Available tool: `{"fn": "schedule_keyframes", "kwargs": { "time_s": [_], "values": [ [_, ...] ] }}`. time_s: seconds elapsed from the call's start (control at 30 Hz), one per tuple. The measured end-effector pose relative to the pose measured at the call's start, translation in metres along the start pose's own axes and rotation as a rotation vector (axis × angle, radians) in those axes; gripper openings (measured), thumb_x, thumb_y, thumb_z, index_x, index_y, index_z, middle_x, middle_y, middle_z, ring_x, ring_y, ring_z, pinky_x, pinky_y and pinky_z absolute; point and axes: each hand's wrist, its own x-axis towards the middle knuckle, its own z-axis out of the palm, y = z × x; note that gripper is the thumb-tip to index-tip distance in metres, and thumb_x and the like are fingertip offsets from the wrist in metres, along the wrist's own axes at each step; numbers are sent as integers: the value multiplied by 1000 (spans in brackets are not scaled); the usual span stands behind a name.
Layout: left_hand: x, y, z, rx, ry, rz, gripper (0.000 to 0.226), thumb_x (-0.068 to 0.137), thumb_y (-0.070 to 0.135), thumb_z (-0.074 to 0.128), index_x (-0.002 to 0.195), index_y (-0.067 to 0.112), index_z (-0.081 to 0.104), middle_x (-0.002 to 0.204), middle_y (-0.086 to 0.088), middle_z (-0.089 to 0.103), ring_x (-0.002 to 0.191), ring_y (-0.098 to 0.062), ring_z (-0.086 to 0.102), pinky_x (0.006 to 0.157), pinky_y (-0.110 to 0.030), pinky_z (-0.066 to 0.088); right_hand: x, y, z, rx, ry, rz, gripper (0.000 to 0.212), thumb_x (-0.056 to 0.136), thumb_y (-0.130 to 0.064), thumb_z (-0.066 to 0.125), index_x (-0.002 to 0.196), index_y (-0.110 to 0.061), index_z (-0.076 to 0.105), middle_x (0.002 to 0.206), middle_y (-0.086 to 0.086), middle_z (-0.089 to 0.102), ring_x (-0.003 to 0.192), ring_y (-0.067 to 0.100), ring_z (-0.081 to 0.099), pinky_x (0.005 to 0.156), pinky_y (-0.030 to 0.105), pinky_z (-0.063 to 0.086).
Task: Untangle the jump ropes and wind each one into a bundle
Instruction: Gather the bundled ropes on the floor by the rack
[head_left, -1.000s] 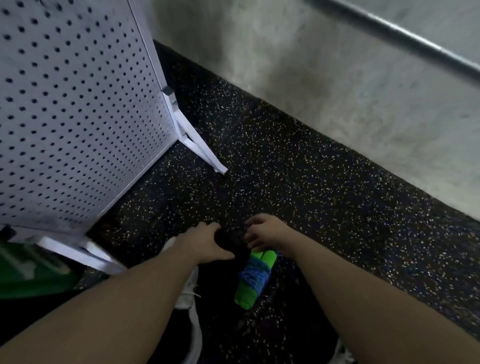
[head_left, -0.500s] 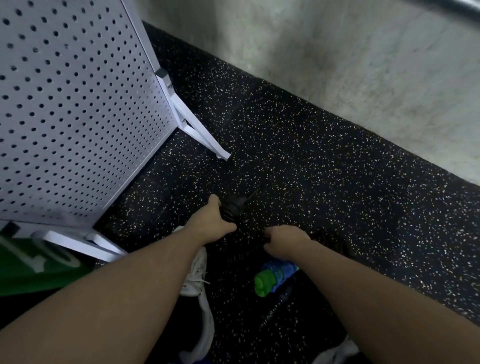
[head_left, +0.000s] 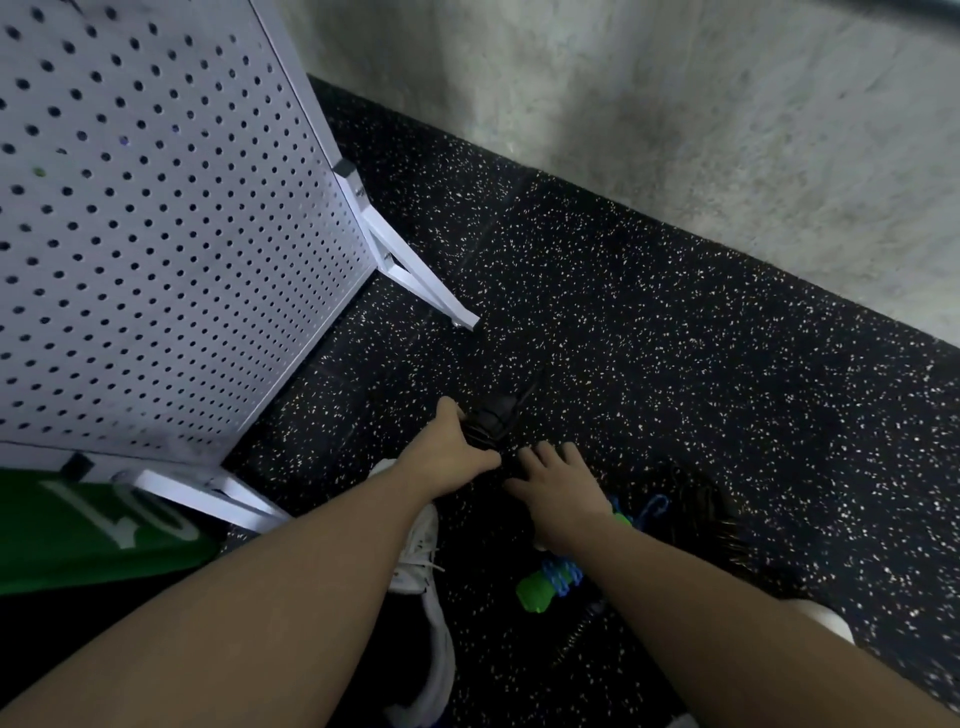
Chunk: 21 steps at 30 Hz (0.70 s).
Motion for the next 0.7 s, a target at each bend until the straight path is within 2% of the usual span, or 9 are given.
{"fn": "schedule_keyframes", "kwargs": {
  "time_s": [0.1, 0.2, 0.27, 0.37, 0.47, 0.53, 0.6, 0.63, 0.7],
  "values": [
    [-9, 8, -14, -97, 26, -4, 61, 86, 29, 75, 127, 18, 32, 106, -4, 59, 86, -18, 61, 73, -35, 52, -8, 5, -10, 37, 137, 23, 71, 90, -39, 61, 152, -42, 28, 135, 8, 42, 123, 31, 38, 103, 50, 24],
    [-25, 24, -32, -241, 71, 14, 81, 86, 26, 76, 148, 24, 24, 118, -2, 56, 96, -19, 62, 76, -30, 50, -16, 18, -41, 74, 283, 112, 78, 77, -47, 74, 145, -46, 37, 107, 5, 59, 94, 30, 58, 85, 47, 36],
    [-40, 39, -46, -335, 114, 59, 76, 86, 24, 76, 151, 25, 36, 114, 3, 61, 92, -13, 62, 69, -23, 49, -22, 29, -76, 122, 405, 147, 77, 72, -45, 78, 139, -47, 41, 94, 4, 61, 79, 29, 62, 77, 44, 40],
    [-71, 65, -75, -551, 125, 112, 47, 87, 19, 76, 130, 25, 57, 104, 1, 70, 90, -14, 69, 68, -24, 54, -37, 43, -136, 204, 539, 122, 71, 83, -32, 67, 142, -50, 32, 101, 6, 58, 77, 28, 61, 73, 41, 45],
    [-108, 87, -109, -740, 55, 181, 44, 85, 12, 77, 124, 28, 62, 106, -8, 75, 96, -24, 73, 76, -34, 59, -60, 49, -188, 346, 632, 96, 60, 95, -21, 52, 147, -47, 36, 118, 6, 50, 74, 26, 56, 65, 36, 50],
    [-137, 101, -126, -807, 45, 256, 40, 87, 10, 74, 119, 30, 62, 107, -10, 74, 98, -26, 72, 79, -36, 59, -75, 47, -217, 533, 690, 53, 58, 100, -11, 47, 147, -43, 42, 126, 4, 42, 84, 25, 55, 74, 34, 50],
    [-165, 115, -138, -864, 53, 334, 39, 89, 12, 72, 123, 27, 62, 113, -14, 73, 101, -31, 72, 85, -42, 60, -90, 38, -247, 771, 801, 3, 62, 97, 3, 49, 141, -41, 49, 125, 3, 40, 104, 20, 53, 96, 29, 47],
    [-178, 121, -143, -884, 59, 381, 40, 90, 11, 71, 125, 27, 60, 114, -14, 73, 101, -32, 72, 83, -44, 60, -96, 32, -262, 881, 853, -5, 66, 94, 9, 48, 136, -43, 51, 126, 2, 42, 110, 13, 49, 103, 23, 42],
    [-207, 129, -153, -914, 114, 458, 44, 90, 7, 70, 126, 30, 58, 111, -12, 73, 93, -28, 72, 70, -39, 60, -111, 16, -295, 1096, 898, -4, 65, 94, 9, 43, 125, -47, 54, 129, 2, 50, 112, 8, 51, 105, 15, 38]
  ]
}}
